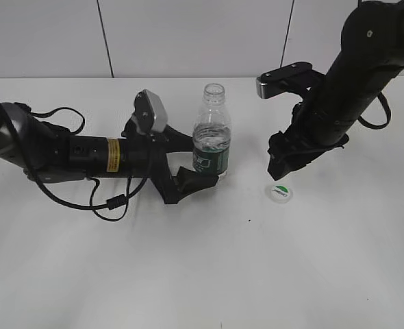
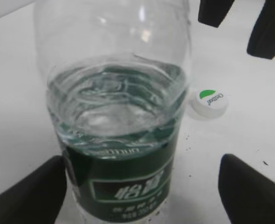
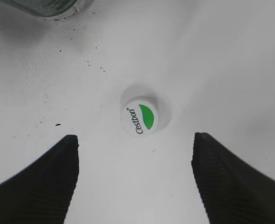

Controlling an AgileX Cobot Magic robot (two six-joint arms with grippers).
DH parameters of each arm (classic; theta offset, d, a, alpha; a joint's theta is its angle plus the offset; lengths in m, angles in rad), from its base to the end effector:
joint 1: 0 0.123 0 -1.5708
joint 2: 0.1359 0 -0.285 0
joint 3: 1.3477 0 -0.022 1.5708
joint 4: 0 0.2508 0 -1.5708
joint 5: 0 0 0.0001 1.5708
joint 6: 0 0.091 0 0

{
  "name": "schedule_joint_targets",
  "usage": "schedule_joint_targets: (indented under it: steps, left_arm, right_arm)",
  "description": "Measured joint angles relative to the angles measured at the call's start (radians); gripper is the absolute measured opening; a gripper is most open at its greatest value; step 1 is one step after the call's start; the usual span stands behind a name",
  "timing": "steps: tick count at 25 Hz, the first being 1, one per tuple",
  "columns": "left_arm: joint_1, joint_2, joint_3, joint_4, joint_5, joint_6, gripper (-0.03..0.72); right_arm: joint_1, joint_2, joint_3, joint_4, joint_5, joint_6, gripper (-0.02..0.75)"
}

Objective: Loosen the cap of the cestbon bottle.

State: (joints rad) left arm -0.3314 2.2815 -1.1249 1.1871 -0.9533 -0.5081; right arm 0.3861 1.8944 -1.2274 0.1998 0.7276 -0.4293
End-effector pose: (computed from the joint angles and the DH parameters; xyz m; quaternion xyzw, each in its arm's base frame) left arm 0.3587 -0.1961 0.0695 0.4883 0.6649 -0.3390 0.4523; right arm 0.3406 0.1514 0.1726 -0.3313 0.9314 0.0727 0.1323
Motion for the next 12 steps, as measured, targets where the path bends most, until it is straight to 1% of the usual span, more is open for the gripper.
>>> schedule_joint_targets:
  steps: [6,12]
  left_arm:
    - [0.027,-0.005,0.000,0.072,0.002,-0.024,0.593]
    - [0.088,-0.007,0.000,0.201,0.004,-0.106,0.591]
  right_arm:
    - [0.000,-0.006,0.000,-0.001,0.018,0.001,0.574]
    - [0.000,-0.006,0.000,-0.003,0.030,0.001,0.573]
